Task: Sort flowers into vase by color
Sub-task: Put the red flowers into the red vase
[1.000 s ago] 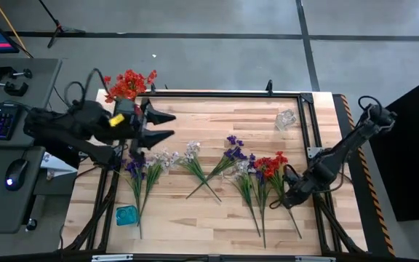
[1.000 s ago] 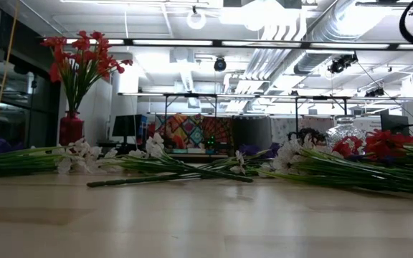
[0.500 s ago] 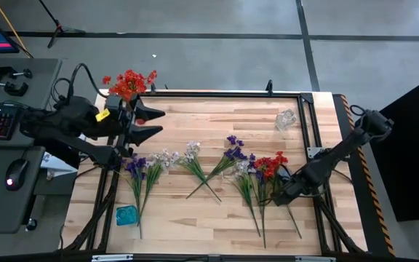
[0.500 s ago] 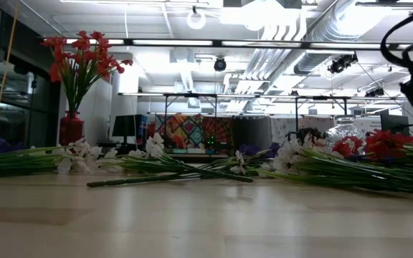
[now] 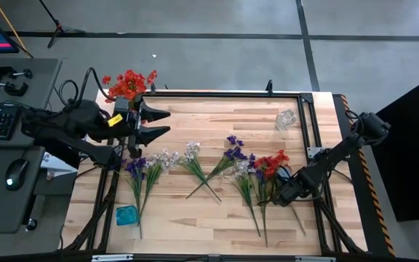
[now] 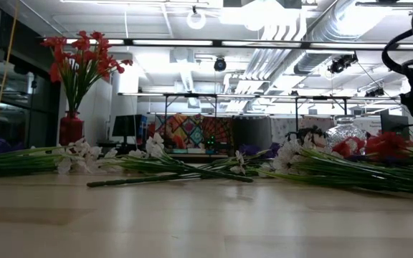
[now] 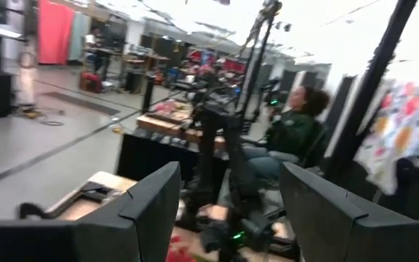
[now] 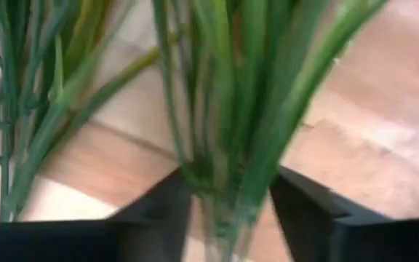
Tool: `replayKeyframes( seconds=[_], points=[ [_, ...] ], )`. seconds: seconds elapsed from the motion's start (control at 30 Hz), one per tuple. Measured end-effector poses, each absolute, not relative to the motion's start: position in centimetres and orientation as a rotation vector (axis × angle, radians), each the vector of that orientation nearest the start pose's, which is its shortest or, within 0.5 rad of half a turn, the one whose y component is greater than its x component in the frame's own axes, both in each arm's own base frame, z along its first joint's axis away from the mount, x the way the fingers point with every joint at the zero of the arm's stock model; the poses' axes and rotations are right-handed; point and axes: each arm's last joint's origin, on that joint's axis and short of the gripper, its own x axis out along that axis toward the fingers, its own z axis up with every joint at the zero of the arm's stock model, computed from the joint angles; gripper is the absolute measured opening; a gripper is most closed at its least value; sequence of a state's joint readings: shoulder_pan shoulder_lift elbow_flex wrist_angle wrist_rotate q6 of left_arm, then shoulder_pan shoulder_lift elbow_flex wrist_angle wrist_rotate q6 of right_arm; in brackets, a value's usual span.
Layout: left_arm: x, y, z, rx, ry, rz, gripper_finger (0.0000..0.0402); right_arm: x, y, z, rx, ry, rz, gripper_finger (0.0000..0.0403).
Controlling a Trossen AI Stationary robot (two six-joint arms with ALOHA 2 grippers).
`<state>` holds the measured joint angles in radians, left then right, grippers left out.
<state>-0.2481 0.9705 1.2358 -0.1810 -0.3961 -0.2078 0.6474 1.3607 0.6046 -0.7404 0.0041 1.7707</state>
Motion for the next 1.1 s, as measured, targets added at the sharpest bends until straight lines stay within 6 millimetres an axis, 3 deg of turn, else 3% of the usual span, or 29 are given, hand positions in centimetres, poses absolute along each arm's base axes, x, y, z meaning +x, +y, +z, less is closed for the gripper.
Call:
replayKeyframes(
  seconds=[0.1, 0.17, 0.3, 0.43, 0.53, 0.73, 0.83, 0.97, 1.1],
  points=[
    [18.3, -3.4, 44.9, -0.225, -0.070, 0.167, 0.0221, 15.0, 11.3, 15.2, 0.850, 1.346, -0.808, 0.0037],
    [18.3, -3.4, 44.7, -0.220, -0.054, 0.179, 0.0221, 15.0, 11.6, 16.7, 0.848, 1.356, -0.767, 0.0015],
    [18.5, -3.4, 44.2, -0.229, -0.014, 0.189, 0.0221, 14.7, 11.9, 20.1, 0.800, 1.360, -0.720, 0.0037],
    [19.1, -3.4, 43.8, -0.213, 0.005, 0.238, 0.0221, 14.7, 11.9, 24.1, 0.767, 1.293, -0.652, 0.0024],
    [20.1, -3.6, 42.6, -0.189, 0.034, 0.275, 0.0221, 15.6, 11.7, 27.7, 0.739, 1.029, -0.599, 0.0007],
    [23.2, -3.7, 37.2, -0.275, 0.045, 0.306, 0.0221, 17.6, 9.6, 33.8, 0.609, 0.469, -0.641, 0.0006],
    [24.9, -3.9, 34.8, -0.404, -0.055, 0.239, 0.0221, 18.9, 8.8, 35.7, 0.534, 0.364, -0.619, 0.0005],
    [27.4, -4.5, 33.6, -0.506, -0.192, 0.104, 0.0221, 21.2, 7.8, 37.2, 0.495, 0.287, -0.511, 0.0004],
    [29.7, -5.2, 33.2, -0.461, -0.113, 0.037, 0.0221, 23.1, 6.7, 38.7, 0.462, 0.202, -0.380, 0.0003]
  ],
)
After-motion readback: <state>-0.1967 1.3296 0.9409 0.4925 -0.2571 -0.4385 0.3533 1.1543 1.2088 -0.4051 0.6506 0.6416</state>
